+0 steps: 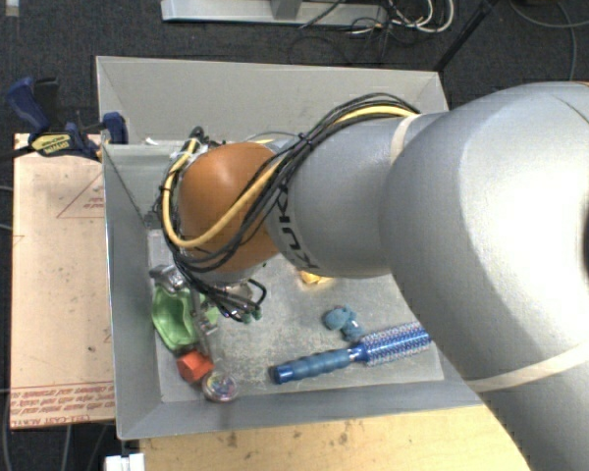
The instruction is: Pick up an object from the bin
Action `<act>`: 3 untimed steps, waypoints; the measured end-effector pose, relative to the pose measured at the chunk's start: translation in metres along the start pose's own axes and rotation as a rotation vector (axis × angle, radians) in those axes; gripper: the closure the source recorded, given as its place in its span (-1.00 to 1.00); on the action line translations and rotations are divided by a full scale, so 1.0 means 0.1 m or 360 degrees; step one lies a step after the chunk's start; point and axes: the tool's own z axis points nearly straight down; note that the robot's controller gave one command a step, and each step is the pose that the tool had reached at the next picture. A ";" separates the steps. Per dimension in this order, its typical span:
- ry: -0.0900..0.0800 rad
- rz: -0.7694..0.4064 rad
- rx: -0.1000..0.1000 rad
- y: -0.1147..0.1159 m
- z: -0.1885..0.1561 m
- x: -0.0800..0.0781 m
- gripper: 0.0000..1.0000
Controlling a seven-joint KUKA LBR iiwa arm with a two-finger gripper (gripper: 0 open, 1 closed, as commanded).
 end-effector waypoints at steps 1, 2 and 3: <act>-0.0022 0.0003 -0.0002 0.00 -0.04 -0.04 1.00; -0.0011 0.0001 0.0000 -0.06 -1.20 -0.21 1.00; -0.0013 -0.0009 0.0002 -0.23 -2.57 -0.46 1.00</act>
Offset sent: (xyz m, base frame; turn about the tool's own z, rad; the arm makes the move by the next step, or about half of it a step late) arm 0.0000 0.0000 0.0000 0.0000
